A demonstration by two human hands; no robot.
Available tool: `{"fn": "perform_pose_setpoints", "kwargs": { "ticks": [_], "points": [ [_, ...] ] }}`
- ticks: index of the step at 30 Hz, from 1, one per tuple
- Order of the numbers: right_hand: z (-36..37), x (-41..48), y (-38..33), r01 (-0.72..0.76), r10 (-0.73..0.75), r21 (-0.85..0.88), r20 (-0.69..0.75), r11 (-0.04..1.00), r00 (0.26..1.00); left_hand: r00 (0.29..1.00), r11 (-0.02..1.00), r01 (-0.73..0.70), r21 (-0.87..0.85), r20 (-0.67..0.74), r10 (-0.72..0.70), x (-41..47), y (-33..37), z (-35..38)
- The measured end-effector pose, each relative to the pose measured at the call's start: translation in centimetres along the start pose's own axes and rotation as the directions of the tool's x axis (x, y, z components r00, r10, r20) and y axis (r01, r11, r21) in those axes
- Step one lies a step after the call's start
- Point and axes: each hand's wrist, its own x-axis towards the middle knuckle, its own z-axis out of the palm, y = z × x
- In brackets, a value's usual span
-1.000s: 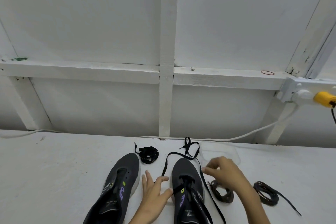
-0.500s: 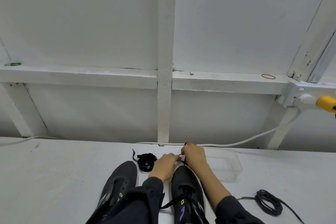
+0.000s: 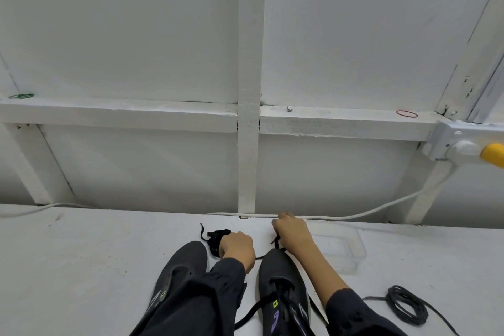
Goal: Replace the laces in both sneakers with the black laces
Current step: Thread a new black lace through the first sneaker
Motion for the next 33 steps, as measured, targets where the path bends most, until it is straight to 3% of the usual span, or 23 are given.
{"fn": "perform_pose_setpoints", "kwargs": {
  "ticks": [3, 5, 9, 12, 15, 19, 22, 25, 29, 33],
  "points": [
    [-0.5, -0.1, 0.1, 0.003, -0.001, 0.081, -0.024, 0.997, 1.000, 0.962, 0.973, -0.180, -0.145, -0.234, 0.143, 0.6, 0.5, 0.7],
    [-0.6, -0.2, 0.2, -0.032, 0.039, 0.221, -0.026, 0.975, 0.999, 0.926, 0.934, -0.292, -0.205, -0.306, 0.222, 0.6, 0.6, 1.6],
    [-1.2, 0.0, 1.2, -0.078, 0.166, 0.613, -0.087, 0.786, 0.982, 0.936, 0.913, -0.228, -0.339, -0.334, 0.110, 0.2, 0.2, 2.5],
    [-2.1, -0.2, 2.0, -0.056, 0.216, 0.735, -0.126, 0.676, 0.968, 0.947, 0.907, -0.153, -0.393, -0.319, 0.022, 0.0, -0.6, 2.7],
    [-3.0, -0.9, 2.5, -0.088, 0.216, 0.697, -0.098, 0.711, 0.971, 0.964, 0.951, -0.084, -0.297, -0.265, 0.003, -0.1, -0.9, 2.4],
    [-3.0, -1.3, 2.4, -0.213, 0.250, 0.543, 0.006, 0.812, 0.968, 0.998, 0.999, -0.047, -0.014, -0.045, 0.046, -0.2, -0.9, 1.3],
    [-2.8, -1.0, 2.2, -0.277, 0.312, 0.438, -0.010, 0.855, 0.950, 0.998, 0.998, -0.049, 0.031, 0.038, 0.047, 0.2, -1.0, 0.2],
    [-2.4, -0.5, 1.8, -0.271, 0.294, 0.327, -0.022, 0.905, 0.956, 0.993, 0.994, -0.079, -0.070, -0.088, 0.072, 0.6, -0.8, -0.4],
    [-1.2, -0.2, 0.3, -0.182, 0.181, 0.207, 0.022, 0.961, 0.983, 0.928, 0.938, -0.242, -0.249, -0.340, 0.149, 1.5, 0.5, 0.9],
    [-0.3, -0.5, -1.1, -0.151, 0.142, 0.172, 0.065, 0.973, 0.988, 0.906, 0.893, -0.305, -0.331, -0.391, 0.165, 2.1, 1.6, 2.5]
  ]
}}
